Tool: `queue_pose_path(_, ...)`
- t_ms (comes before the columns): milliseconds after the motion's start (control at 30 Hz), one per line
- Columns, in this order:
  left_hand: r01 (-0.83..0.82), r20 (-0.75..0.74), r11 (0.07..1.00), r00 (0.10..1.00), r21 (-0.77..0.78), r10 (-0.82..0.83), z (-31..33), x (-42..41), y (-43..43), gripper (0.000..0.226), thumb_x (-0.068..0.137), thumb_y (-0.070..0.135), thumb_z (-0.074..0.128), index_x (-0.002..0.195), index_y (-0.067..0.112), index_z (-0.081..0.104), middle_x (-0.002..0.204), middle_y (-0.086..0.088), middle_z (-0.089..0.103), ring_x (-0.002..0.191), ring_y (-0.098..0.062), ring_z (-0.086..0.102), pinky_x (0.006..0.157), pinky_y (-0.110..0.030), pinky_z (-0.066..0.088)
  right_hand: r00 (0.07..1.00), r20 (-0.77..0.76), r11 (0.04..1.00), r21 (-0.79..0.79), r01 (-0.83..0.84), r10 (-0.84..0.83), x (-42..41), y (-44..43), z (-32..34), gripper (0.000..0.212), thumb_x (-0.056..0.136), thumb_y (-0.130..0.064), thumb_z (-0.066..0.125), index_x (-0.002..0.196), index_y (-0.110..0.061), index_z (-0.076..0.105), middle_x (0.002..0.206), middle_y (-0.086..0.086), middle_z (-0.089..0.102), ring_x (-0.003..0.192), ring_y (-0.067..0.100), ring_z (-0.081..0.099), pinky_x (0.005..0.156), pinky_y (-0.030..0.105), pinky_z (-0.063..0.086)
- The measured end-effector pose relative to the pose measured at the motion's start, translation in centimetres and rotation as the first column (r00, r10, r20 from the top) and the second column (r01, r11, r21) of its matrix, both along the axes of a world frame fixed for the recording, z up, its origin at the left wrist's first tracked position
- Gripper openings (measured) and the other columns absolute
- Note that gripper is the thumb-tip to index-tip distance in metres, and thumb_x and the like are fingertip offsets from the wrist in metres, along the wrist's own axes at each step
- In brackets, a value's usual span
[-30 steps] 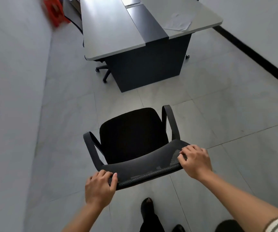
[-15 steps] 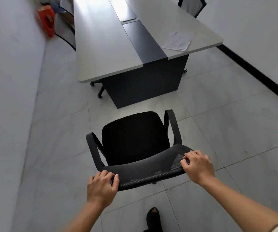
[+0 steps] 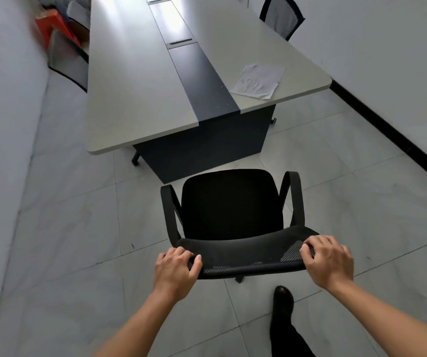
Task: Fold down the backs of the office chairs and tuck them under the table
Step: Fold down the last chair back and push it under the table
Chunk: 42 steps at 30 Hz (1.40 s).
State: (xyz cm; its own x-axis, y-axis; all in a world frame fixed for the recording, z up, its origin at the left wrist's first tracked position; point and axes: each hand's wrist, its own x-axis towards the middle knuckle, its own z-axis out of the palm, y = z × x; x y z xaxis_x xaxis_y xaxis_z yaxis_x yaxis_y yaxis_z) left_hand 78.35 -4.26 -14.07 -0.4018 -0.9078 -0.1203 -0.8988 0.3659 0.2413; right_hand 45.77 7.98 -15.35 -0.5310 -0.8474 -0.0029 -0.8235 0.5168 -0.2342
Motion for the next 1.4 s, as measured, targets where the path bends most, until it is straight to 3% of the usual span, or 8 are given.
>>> queue_pose_path(300, -0.150, -0.030, 0.987, 0.988, 0.059, 0.152, 0.1, -11.2, -5.0, 0.058, 0.082, 0.056, 0.017, 0.080, 0.024, 0.065, 0.080, 0.010, 0.062, 0.080, -0.010, 0.053, 0.074, -0.029, 0.039, 0.991, 0.005, 0.986, 0.098, -0.134, 0.135, -13.1, -12.0, 0.5, 0.045, 0.080, -0.042, 0.026, 0.092, -0.027, 0.066, 0.105, -0.002, 0.067, 0.105, 0.021, 0.053, 0.084, 0.037, 0.038)
queue_pose_path(467, -0.202, -0.021, 0.979, 0.979, 0.031, 0.203, 0.2, -14.6, -8.5, 0.053, 0.083, 0.052, 0.020, 0.074, 0.021, 0.061, 0.076, 0.007, 0.060, 0.077, -0.014, 0.052, 0.068, -0.030, 0.037, 0.983, 0.054, 0.963, 0.197, -0.185, 0.178, -16.6, -18.8, 0.8, 0.031, 0.091, -0.036, 0.037, 0.108, -0.030, 0.063, 0.122, -0.005, 0.059, 0.119, 0.017, 0.043, 0.094, 0.039, 0.032)
queue_pose_path(1033, -0.073, 0.075, 0.990, 0.994, -0.122, 0.082, -0.4, -11.6, -23.6, 0.038, 0.082, 0.043, 0.039, 0.062, 0.021, 0.064, 0.064, 0.007, 0.062, 0.066, -0.016, 0.058, 0.057, -0.031, 0.042, 0.990, 0.115, 0.991, 0.092, -0.093, 0.082, -13.6, -30.0, 0.3, 0.021, 0.085, -0.031, 0.051, 0.087, -0.024, 0.070, 0.112, -0.005, 0.064, 0.113, 0.019, 0.047, 0.083, 0.037, 0.043)
queue_pose_path(1200, -0.063, 0.052, 0.993, 0.996, -0.101, 0.068, -0.3, -10.2, -23.8, 0.033, 0.081, 0.042, 0.042, 0.065, 0.022, 0.064, 0.067, 0.008, 0.063, 0.068, -0.014, 0.059, 0.059, -0.030, 0.044, 0.992, 0.097, 0.993, 0.069, -0.093, 0.086, -12.1, -29.4, 0.1, 0.014, 0.082, -0.027, 0.059, 0.086, -0.022, 0.071, 0.108, -0.002, 0.066, 0.110, 0.022, 0.050, 0.078, 0.040, 0.049)
queue_pose_path(1400, -0.122, 0.038, 0.991, 0.992, -0.048, 0.124, -0.1, -12.4, -22.6, 0.032, 0.082, 0.043, 0.043, 0.066, 0.023, 0.062, 0.069, 0.009, 0.063, 0.070, -0.014, 0.058, 0.061, -0.031, 0.046, 0.986, 0.053, 0.984, 0.077, -0.163, 0.159, -14.8, -30.8, 0.2, 0.020, 0.085, -0.031, 0.053, 0.089, -0.024, 0.071, 0.108, -0.003, 0.066, 0.109, 0.022, 0.052, 0.080, 0.038, 0.046)
